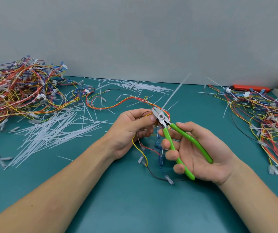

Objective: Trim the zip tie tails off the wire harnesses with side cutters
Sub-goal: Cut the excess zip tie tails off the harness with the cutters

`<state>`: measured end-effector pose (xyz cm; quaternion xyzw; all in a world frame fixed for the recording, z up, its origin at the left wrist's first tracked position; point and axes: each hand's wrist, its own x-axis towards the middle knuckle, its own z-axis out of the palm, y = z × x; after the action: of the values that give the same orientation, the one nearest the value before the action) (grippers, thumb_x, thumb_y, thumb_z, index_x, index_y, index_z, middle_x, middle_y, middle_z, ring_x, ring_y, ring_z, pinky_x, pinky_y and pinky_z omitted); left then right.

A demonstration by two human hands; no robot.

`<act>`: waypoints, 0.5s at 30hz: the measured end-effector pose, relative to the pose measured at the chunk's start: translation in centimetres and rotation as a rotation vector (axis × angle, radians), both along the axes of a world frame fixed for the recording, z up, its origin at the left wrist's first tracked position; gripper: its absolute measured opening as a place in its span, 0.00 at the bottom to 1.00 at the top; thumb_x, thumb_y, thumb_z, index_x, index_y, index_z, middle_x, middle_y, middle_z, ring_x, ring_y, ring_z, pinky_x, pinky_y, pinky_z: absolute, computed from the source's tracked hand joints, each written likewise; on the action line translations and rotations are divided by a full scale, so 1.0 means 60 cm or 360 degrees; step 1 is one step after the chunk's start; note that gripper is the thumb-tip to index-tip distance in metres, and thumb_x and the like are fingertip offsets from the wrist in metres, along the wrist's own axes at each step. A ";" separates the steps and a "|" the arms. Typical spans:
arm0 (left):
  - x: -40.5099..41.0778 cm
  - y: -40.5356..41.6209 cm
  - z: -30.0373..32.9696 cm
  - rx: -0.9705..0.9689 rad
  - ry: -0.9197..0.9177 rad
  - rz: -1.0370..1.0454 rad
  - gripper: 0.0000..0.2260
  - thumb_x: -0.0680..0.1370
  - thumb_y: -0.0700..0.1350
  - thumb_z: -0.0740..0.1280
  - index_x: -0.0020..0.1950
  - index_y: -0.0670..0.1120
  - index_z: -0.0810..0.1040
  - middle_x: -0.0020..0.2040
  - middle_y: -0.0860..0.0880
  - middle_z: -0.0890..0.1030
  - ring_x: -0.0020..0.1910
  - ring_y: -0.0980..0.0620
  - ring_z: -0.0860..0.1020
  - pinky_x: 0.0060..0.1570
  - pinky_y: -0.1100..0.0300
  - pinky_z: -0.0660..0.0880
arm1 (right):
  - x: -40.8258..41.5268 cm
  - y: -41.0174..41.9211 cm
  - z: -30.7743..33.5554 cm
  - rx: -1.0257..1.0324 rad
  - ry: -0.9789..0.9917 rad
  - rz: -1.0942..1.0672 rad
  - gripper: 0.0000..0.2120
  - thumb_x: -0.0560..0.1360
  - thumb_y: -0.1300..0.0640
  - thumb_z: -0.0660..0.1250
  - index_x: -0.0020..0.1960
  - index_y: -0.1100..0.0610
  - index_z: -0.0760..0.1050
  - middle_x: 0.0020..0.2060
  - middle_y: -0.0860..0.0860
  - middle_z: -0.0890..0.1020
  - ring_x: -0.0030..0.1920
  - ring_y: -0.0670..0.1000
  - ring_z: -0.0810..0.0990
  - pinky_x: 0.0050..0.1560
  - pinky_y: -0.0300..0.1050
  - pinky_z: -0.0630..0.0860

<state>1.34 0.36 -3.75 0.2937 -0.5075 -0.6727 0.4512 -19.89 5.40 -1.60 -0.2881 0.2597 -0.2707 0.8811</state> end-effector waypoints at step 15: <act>0.000 0.000 -0.001 -0.0013 -0.0013 0.0008 0.04 0.76 0.45 0.72 0.48 0.48 0.87 0.42 0.50 0.84 0.36 0.56 0.77 0.40 0.65 0.78 | 0.014 0.007 0.000 -0.0057 0.0076 -0.0081 0.19 0.80 0.44 0.66 0.62 0.56 0.81 0.48 0.55 0.83 0.42 0.54 0.83 0.41 0.53 0.82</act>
<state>1.34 0.36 -3.80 0.2959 -0.5115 -0.6682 0.4520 -19.02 5.85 -1.61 -0.3034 0.2830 -0.2906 0.8622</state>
